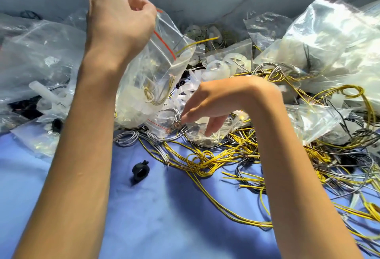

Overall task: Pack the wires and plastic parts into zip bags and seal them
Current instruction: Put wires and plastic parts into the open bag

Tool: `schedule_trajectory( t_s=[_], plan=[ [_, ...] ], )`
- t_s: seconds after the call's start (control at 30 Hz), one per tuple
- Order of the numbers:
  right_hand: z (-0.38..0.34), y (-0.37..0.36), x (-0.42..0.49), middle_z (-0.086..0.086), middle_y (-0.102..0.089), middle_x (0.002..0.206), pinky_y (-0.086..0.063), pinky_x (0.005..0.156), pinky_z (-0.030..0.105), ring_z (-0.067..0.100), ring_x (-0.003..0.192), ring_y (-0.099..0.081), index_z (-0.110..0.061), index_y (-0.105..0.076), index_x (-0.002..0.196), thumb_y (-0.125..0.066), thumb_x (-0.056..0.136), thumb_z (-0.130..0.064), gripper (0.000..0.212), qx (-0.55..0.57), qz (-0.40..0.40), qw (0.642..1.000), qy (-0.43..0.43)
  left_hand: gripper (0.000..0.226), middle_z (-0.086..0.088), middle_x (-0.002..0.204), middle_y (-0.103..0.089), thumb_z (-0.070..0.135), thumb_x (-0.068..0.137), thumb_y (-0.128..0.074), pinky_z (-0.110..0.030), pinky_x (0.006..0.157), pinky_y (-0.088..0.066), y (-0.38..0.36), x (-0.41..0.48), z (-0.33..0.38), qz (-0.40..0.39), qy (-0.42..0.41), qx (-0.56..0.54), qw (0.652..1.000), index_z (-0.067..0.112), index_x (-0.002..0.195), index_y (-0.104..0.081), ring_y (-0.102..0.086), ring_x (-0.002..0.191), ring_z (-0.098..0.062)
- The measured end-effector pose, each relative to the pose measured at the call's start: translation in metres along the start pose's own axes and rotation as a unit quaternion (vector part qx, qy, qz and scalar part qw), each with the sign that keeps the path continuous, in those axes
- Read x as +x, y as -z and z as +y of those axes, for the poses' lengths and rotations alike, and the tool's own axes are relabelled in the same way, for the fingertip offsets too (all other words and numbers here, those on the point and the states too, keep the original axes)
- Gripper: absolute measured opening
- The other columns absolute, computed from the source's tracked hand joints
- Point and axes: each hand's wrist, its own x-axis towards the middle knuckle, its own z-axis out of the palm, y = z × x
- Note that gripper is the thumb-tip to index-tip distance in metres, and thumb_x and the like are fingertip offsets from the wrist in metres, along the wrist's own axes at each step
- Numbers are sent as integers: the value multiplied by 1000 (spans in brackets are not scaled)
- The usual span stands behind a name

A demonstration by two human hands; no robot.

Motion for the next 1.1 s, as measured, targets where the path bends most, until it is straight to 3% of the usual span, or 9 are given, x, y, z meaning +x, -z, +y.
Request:
schedule_trajectory(
  t_s=[0.27,0.43,0.6,0.67,0.73,0.8,0.9,1.0,1.1],
  plan=[
    [3,-16,17,10,-66,102,-59,70,28,25,82,-72,-7,-66,111,-61,92,-24,26,12,-44,999,-12,34,0,84,-71,32,76,-48,-26,83,-52,0,-1,0,-16,-8,-2,1000,19,92,-75,-66,88,-12],
    [5,10,-8,-7,-63,68,-46,49,11,-1,50,-59,-24,-59,78,-63,90,-32,14,-20,129,989,72,29,7,76,-67,32,77,-51,-21,74,-50,-1,1,-3,-44,-22,-9,999,20,91,-75,-59,70,-6],
    [18,29,-31,-4,-54,69,-38,56,27,9,58,-49,-27,-47,91,-66,84,-38,23,51,346,927,133,23,13,74,-62,21,84,-54,0,55,-32,-3,1,-6,-100,-74,7,992,24,97,-73,-45,49,12],
    [20,33,-35,2,-55,71,-33,52,24,9,57,-44,-25,-44,96,-66,85,-34,27,96,414,893,147,25,8,87,-68,17,85,-53,0,56,-31,-3,-1,-4,-136,-92,10,986,25,98,-73,-48,54,5],
    [21,36,-37,9,-58,75,-33,54,21,8,60,-43,-20,-51,98,-66,84,-31,24,99,460,871,144,25,10,74,-61,15,87,-54,-3,53,-32,-4,-3,-3,-166,-102,11,981,24,98,-74,-50,66,-7],
    [19,37,-39,8,-56,72,-32,55,20,6,60,-40,-8,-61,92,-67,84,-30,24,64,482,862,140,22,11,59,-51,15,88,-56,-6,50,-33,-8,-6,-2,-186,-106,12,977,23,97,-75,-44,64,-4],
    [19,37,-44,7,-42,65,-24,50,20,7,58,-31,3,-61,82,-67,84,-33,36,31,471,870,142,17,6,70,-64,24,88,-58,-14,61,-38,-10,-6,-3,-218,-110,19,969,27,91,-74,-47,59,-2],
    [17,36,-47,-4,-39,58,-24,48,17,3,52,-31,-6,-61,76,-66,85,-33,29,20,467,873,142,14,22,51,-56,34,88,-61,-8,51,-34,-11,-4,-5,-258,-113,6,960,26,84,-72,-48,50,8],
    [12,35,-45,-8,-52,75,-33,64,17,5,72,-46,-15,-63,79,-65,86,-33,19,-8,459,876,150,23,13,63,-62,46,80,-59,-28,62,-41,-11,-7,-3,-319,-147,0,936,26,80,-71,-48,56,2]
  ],
)
